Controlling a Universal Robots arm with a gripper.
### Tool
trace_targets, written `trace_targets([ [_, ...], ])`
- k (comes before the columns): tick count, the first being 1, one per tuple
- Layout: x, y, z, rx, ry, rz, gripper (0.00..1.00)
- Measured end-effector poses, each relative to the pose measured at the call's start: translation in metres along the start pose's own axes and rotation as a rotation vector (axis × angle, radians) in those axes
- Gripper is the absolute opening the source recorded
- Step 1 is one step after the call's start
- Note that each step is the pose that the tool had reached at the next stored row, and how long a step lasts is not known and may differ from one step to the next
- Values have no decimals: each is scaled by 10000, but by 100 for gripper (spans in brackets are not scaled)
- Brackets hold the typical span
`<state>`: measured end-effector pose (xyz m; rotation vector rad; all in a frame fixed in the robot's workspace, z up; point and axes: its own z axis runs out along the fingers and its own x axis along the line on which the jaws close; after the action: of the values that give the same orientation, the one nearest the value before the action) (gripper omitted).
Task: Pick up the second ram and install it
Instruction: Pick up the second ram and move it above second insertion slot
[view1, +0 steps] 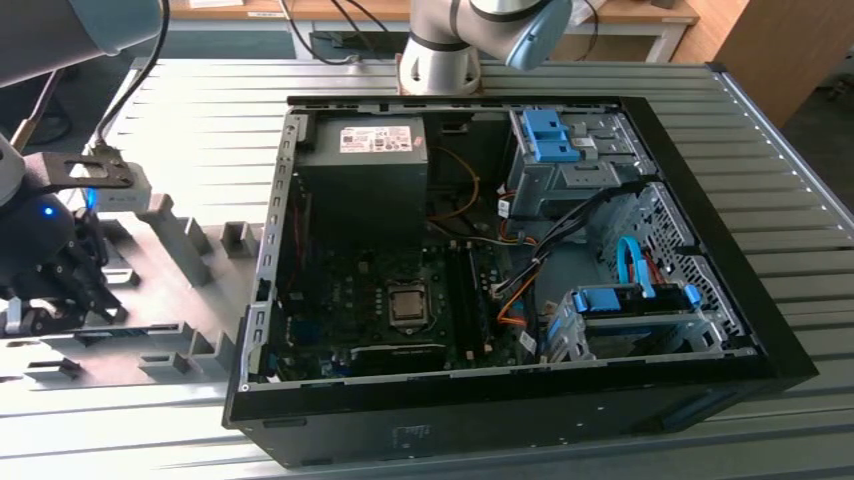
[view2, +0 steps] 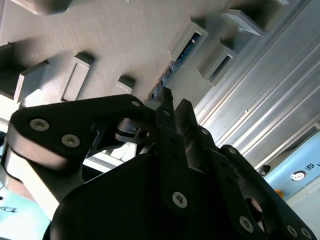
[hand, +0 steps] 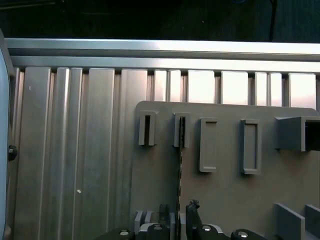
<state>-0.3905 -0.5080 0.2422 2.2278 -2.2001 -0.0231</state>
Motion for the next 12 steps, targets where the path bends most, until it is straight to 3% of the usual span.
trace_targets([
  [3,0,0,0,0,0,0,29],
  [4,0,0,0,0,0,0,35],
  [8,0,0,9,1,-5,-7,35],
  [12,-1,5,67,2,-119,-18,35],
])
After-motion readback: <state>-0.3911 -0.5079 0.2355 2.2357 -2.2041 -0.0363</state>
